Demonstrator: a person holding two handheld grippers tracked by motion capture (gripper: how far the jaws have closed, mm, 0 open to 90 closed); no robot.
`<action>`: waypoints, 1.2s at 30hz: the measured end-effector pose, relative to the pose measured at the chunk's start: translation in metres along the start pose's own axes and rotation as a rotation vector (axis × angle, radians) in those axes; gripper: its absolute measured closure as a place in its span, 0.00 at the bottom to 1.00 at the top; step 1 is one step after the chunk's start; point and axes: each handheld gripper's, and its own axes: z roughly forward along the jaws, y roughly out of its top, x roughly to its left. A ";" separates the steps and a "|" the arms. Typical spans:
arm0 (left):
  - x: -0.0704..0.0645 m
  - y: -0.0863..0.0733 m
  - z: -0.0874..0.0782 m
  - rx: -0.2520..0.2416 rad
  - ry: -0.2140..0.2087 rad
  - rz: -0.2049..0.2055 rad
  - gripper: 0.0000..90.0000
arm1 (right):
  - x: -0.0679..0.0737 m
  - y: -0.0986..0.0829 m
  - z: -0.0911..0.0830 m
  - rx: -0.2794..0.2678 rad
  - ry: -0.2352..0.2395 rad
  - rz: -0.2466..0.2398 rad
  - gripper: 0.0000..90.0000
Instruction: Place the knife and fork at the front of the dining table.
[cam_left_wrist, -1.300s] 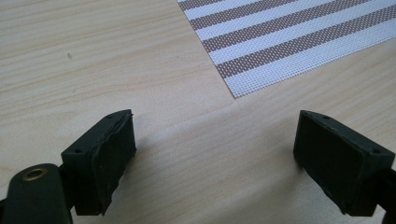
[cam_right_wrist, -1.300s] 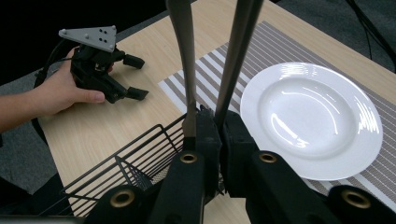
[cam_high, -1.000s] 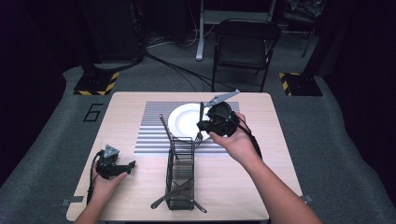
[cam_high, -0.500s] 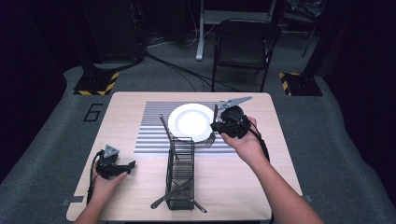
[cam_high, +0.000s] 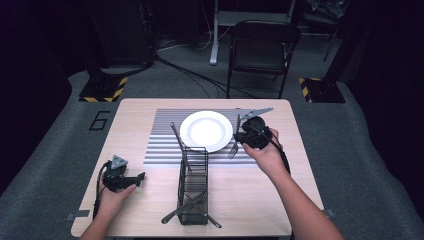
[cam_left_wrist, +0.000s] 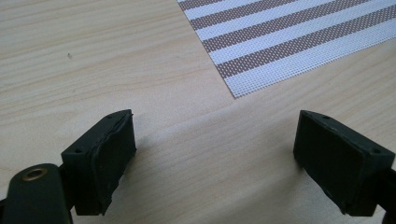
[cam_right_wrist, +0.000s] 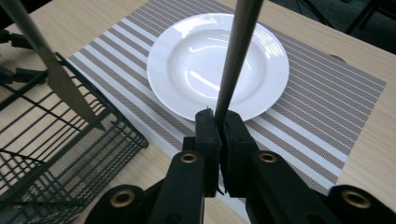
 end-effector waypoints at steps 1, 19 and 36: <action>0.000 0.000 0.000 0.000 0.000 0.000 0.14 | -0.003 -0.001 0.002 0.001 -0.005 0.000 0.97; 0.000 0.000 0.000 0.001 0.000 -0.001 0.14 | -0.027 -0.012 0.033 0.059 -0.034 0.078 0.97; 0.000 0.000 0.000 -0.004 -0.001 0.000 0.14 | -0.048 -0.018 0.062 0.136 -0.041 0.127 0.97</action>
